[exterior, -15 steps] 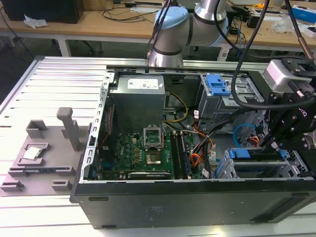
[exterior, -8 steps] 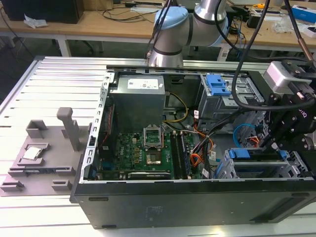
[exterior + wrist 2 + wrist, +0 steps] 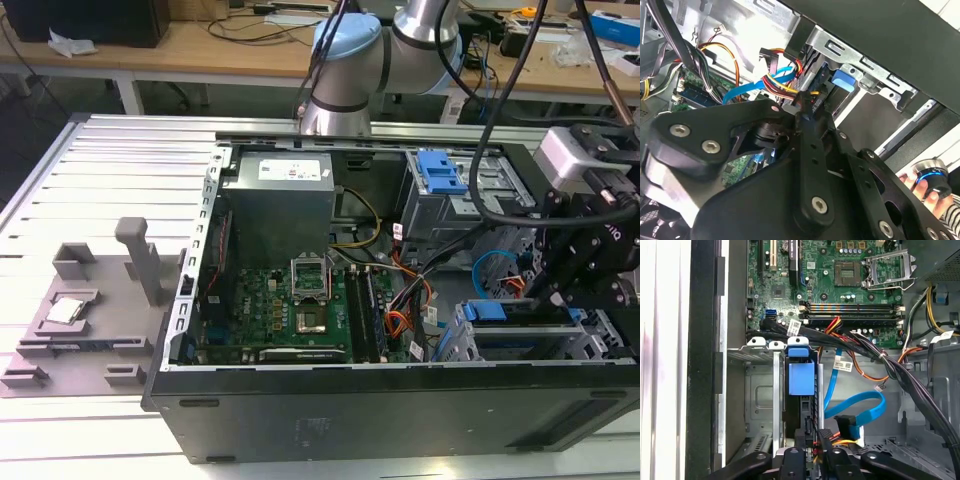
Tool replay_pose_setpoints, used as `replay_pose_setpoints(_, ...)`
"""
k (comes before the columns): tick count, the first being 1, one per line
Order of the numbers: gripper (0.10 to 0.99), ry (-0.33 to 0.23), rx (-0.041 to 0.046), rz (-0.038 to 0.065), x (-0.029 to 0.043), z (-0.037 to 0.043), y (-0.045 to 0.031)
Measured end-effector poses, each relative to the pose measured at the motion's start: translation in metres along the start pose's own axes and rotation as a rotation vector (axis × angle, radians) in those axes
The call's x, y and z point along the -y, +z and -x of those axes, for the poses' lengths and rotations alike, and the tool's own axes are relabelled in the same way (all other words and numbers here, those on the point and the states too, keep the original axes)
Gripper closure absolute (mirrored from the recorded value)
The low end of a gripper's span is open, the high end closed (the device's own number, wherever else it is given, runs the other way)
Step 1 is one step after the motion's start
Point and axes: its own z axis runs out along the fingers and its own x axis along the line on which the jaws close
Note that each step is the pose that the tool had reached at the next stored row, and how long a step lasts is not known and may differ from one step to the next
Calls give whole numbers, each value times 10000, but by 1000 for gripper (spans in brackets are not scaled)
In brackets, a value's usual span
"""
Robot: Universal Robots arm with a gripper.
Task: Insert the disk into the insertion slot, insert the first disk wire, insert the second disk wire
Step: 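Insert the first disk wire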
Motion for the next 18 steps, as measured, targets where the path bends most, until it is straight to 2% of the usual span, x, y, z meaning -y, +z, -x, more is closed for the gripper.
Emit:
replay_pose_setpoints(1, 847, 0, 2, 0, -1, 0, -14)
replay_pose_setpoints(9, 847, 0, 4, 0, -24, 0, -300)
replay_pose_setpoints(15, 847, 0, 5, 1, -26, 0, -323)
replay_pose_setpoints(16, 863, 0, 5, 1, -26, 0, -323)
replay_pose_setpoints(17, 980, 0, 5, 0, -26, 0, -324)
replay_pose_setpoints(18, 980, 0, 4, 0, -26, 0, -324)
